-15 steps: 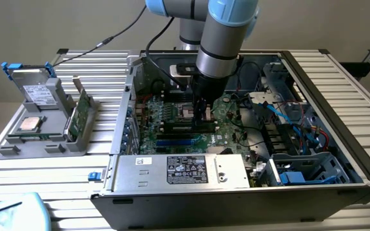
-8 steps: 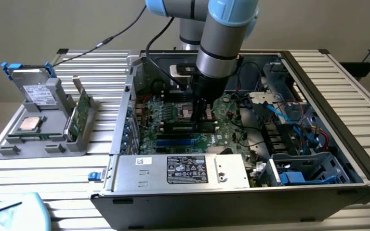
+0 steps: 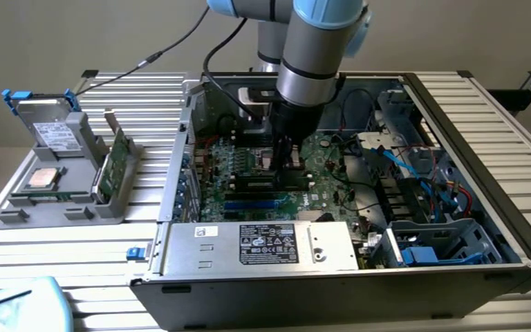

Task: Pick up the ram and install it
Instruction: 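Insert the ram into the slot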

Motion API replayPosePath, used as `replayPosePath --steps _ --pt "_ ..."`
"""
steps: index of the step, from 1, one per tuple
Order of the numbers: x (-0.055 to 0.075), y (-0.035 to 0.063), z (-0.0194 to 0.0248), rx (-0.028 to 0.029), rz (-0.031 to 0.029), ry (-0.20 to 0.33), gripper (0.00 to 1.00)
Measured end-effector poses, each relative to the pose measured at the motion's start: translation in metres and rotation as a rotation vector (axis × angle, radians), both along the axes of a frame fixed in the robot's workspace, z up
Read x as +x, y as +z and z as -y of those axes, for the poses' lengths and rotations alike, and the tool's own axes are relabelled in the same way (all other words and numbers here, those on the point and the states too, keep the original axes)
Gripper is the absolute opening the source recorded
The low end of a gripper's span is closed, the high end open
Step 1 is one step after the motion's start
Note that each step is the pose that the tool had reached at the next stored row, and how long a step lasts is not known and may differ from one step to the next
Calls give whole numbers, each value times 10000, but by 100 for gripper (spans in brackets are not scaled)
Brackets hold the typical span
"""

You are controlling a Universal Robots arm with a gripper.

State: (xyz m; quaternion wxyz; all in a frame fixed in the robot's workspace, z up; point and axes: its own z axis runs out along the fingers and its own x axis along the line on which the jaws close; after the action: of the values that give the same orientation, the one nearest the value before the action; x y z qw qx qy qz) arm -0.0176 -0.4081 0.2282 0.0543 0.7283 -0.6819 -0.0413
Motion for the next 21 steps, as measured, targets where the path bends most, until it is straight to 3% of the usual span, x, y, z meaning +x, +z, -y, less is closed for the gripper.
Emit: replayPosePath --steps 8,11,16,21 --pt "-32 51 -4 0 0 1 46" --pt "-33 52 -4 -1 0 0 38" --pt "-33 51 -4 0 0 0 13" --pt "-32 51 -4 0 0 0 11"
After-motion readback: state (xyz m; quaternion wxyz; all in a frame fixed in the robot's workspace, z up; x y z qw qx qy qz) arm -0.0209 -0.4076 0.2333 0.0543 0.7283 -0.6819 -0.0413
